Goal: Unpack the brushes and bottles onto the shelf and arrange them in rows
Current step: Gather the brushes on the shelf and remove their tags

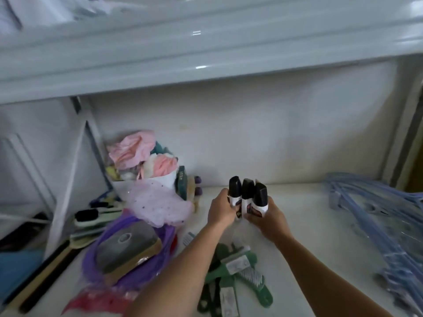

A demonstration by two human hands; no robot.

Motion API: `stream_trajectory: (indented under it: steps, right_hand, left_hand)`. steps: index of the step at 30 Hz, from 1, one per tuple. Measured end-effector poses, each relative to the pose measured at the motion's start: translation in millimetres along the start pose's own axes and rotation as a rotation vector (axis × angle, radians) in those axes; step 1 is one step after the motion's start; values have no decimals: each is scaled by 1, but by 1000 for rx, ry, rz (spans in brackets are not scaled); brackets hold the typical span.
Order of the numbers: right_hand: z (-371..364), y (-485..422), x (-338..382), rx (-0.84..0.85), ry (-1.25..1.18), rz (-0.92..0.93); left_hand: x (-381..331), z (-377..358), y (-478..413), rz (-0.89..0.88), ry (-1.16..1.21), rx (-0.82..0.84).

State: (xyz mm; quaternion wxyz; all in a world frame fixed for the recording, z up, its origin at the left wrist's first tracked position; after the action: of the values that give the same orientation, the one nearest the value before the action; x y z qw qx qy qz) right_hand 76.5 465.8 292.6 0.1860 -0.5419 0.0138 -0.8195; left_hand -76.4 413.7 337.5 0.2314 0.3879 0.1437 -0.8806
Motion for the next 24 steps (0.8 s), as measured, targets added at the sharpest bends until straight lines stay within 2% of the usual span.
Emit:
stream_trajectory:
  steps: [11, 17, 24]
  right_hand:
    - [3, 9, 7, 16, 8, -7]
    - [28, 38, 40, -6, 65, -12]
    - [45, 90, 110, -19, 172, 149]
  left_hand:
    - [10, -4, -2, 21, -4, 51]
    - [7, 20, 28, 41, -6, 87]
    - [4, 78, 80, -80, -165, 49]
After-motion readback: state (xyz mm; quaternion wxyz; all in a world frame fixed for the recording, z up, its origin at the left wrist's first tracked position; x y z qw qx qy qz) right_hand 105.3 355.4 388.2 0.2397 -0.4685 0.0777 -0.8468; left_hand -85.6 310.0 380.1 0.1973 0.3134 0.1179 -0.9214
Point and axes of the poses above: each hand's wrist, its own y-axis away from the middle knuckle, its own z-axis out of the back of the hand, x = y × z, the point moved 4 cm from there along -y, towards the middle knuckle, and after that the axes turned 6 degrees about z, right-handed, at the moved point
